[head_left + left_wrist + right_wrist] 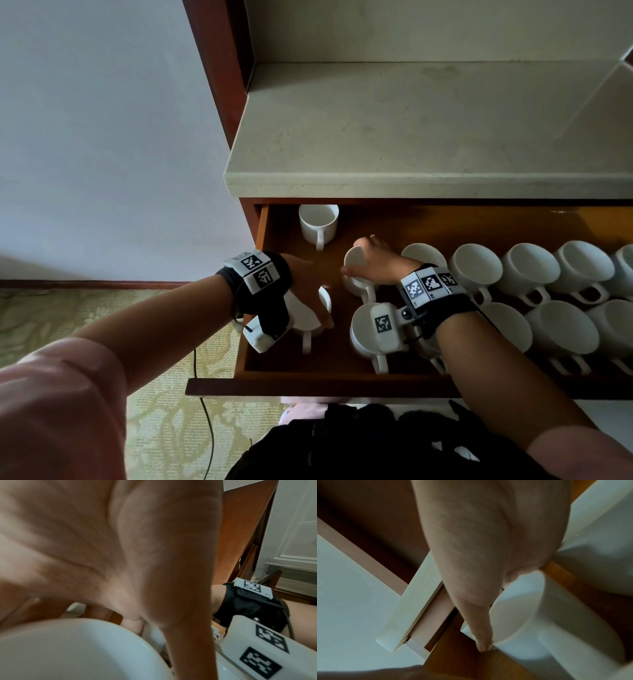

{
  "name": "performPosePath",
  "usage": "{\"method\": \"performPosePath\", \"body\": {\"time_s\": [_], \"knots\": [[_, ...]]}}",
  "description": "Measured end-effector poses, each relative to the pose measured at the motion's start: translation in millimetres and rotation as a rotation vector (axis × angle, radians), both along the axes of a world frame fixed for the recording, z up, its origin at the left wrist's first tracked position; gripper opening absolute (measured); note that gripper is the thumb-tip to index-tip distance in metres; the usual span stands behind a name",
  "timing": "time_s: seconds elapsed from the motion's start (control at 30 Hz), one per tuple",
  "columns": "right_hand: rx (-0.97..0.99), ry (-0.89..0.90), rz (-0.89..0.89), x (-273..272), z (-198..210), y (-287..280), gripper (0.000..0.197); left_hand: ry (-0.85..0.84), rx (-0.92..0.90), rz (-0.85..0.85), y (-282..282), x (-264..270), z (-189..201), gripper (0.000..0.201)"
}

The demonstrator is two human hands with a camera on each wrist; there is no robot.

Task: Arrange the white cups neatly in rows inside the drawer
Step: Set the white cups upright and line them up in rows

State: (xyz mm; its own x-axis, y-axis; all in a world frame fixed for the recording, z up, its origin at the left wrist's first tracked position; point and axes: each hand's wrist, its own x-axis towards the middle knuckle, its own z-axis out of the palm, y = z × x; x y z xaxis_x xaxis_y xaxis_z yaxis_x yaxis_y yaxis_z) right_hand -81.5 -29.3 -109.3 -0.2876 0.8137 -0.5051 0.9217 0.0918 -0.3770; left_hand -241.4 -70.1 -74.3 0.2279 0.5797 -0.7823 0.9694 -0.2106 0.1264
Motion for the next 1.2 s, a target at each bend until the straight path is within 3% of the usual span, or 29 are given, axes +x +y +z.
{"method": "performPosePath", "body": {"time_s": [0.33,0.63,1.0,1.2], "knots": [[0.013,0.008,-0.007,0.3,-2.1,0.4,0.074,0.080,-0.010,-0.035,-6.7,9.4,5.0,0.077],[0.013,0.003,-0.003,0.3,-2.5,0.3,0.074,-0.029,-0.022,-0.052,-11.9,5.1,3.5,0.084],[0.020,-0.011,0.001,-0.1,-2.8,1.0,0.074,-0.041,-0.037,-0.082,-9.8,1.4,0.2,0.086],[0.014,-0.008,-0.003,-0.2,-3.2,1.3,0.072,-0.116,-0.166,-0.006,-0.7,-6.4,4.0,0.057]]}}
